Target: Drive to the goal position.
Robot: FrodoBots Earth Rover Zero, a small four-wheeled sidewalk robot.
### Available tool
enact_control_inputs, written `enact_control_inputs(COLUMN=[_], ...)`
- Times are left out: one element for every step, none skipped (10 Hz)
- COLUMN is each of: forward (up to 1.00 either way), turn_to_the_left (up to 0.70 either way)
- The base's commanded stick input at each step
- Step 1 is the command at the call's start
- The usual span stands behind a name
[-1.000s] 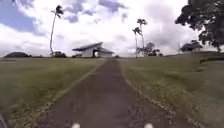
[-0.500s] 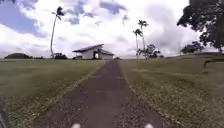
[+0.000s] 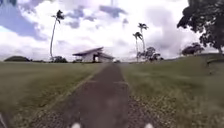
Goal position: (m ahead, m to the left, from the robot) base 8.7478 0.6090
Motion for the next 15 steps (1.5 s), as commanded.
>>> enact_control_inputs(forward=[0.70,0.70,0.70,0.70,0.70,0.70,0.70,0.70,0.70,0.70,0.70,0.70,0.70,0.70,0.70], turn_to_the_left=[0.00,0.00,0.00,0.00,0.00,0.00,0.00,0.00,0.00,0.00,0.00,0.00,0.00,0.00,0.00])
